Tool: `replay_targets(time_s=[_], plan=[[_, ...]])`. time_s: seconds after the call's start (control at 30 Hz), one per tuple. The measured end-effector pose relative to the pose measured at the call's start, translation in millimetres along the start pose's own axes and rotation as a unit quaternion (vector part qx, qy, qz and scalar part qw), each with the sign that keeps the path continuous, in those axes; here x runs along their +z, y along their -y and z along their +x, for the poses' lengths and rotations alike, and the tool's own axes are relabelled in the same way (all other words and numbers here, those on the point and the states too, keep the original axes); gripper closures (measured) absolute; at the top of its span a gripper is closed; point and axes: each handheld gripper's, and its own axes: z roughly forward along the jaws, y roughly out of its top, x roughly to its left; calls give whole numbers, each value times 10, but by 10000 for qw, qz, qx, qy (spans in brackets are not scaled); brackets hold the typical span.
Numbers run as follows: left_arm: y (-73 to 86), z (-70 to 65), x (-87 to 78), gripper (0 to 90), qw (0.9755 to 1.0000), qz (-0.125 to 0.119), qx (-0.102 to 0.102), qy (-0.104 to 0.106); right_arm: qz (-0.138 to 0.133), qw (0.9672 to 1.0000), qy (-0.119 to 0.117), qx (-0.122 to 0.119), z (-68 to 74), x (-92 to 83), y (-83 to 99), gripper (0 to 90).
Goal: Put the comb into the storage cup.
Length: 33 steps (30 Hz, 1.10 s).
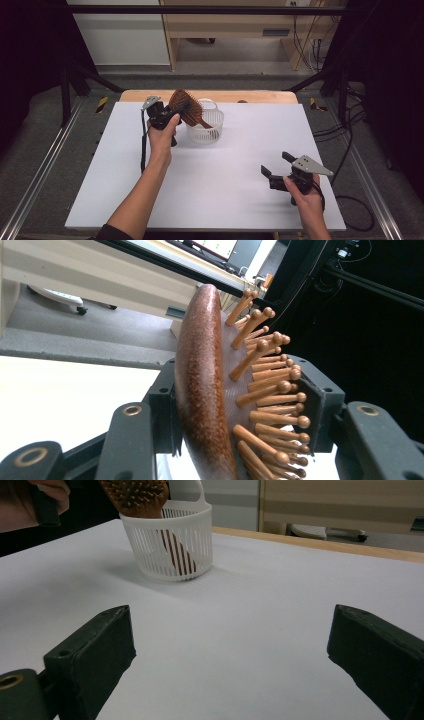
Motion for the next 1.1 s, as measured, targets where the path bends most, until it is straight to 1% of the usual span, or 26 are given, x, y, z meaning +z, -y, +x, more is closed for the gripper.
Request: replay_targets(time_s=[0.23, 0.33, 0.5, 0.73, 0.87, 1.1], plan=[[5, 38, -6, 453, 10000, 38, -15, -20, 9, 10000, -20, -2, 2, 2, 0, 52], [5, 42, -5, 447, 10000, 49, -19, -41, 30, 10000, -34, -16, 3, 4, 2, 53], [5, 45, -7, 440, 10000, 48, 33, -54, 41, 10000, -48, -6, 7, 8, 5, 51], [19, 49, -2, 419, 9999, 43, 38, -105, 42, 10000, -30, 8, -9, 5, 6, 49], [25, 63, -5, 416, 10000, 37, 9, -85, 58, 10000, -41, 13, -1, 11, 8, 50], [24, 57, -2, 404, 9999, 12, 36, -119, 76, 10000, -65, -4, 4, 14, 11, 49]])
